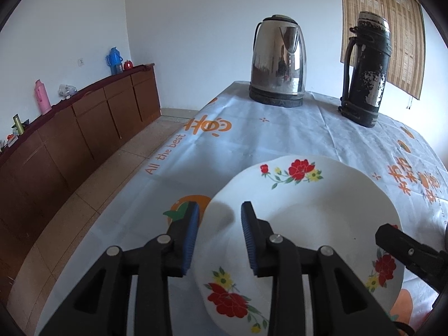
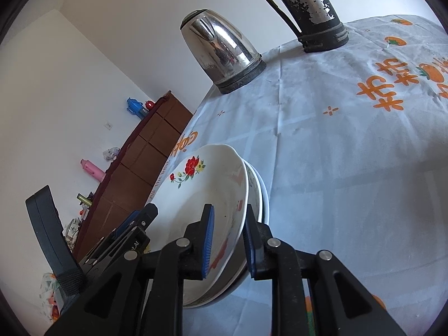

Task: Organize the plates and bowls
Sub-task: 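Open both tools and release the red-flower plate on the stack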

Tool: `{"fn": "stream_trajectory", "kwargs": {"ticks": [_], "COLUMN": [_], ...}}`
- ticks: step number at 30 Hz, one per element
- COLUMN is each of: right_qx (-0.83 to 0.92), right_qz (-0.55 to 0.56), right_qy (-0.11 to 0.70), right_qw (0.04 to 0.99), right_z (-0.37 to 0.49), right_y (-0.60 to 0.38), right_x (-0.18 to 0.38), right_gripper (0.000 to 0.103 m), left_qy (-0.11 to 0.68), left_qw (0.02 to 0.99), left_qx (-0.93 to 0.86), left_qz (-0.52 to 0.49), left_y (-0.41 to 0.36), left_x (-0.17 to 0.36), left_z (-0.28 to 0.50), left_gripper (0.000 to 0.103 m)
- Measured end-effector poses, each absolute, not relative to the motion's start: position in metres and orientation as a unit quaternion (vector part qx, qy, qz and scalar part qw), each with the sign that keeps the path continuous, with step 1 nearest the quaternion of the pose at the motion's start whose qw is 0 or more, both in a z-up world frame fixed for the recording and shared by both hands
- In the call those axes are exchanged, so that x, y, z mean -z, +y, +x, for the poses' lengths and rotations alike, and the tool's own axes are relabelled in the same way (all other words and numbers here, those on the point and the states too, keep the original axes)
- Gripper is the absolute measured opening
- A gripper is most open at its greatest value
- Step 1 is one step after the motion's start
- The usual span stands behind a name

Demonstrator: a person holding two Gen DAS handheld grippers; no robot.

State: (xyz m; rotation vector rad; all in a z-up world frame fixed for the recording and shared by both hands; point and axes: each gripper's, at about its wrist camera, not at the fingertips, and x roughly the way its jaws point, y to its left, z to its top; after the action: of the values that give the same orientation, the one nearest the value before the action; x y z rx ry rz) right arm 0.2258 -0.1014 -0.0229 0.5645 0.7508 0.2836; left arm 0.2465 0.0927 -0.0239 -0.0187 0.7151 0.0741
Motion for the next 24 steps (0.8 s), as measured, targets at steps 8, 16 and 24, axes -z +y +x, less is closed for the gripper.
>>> {"fn": "stream_trajectory", "kwargs": {"ticks": [8, 16, 24], "right_qx": [-0.142, -0.136, -0.076], "right_qz": [0.286, 0.298, 0.282], "right_qy": [0.362, 0.361, 0.363], "right_qw": [0.876, 0.873, 0.885], "right_z": [0.221, 0.213, 0.205], "right_y": [-0.108, -0.115, -0.124], "right_x": [0.022, 0.018, 0.018], "right_gripper": [0.022, 0.022, 0.059], "left_qy": [0.355, 0.352, 0.365], "left_qw": [0.934, 0.935, 0.93], "left_qx": [-0.039, -0.036, -0.04], "left_qz": [-0.004, -0.002, -0.014], "left_y": [0.092, 0.092, 0.096], "left_x": [0.029, 0.03, 0.034], "left_z": [0.248, 0.247, 0.25], "left_gripper": [0.034, 0.04, 0.043]}}
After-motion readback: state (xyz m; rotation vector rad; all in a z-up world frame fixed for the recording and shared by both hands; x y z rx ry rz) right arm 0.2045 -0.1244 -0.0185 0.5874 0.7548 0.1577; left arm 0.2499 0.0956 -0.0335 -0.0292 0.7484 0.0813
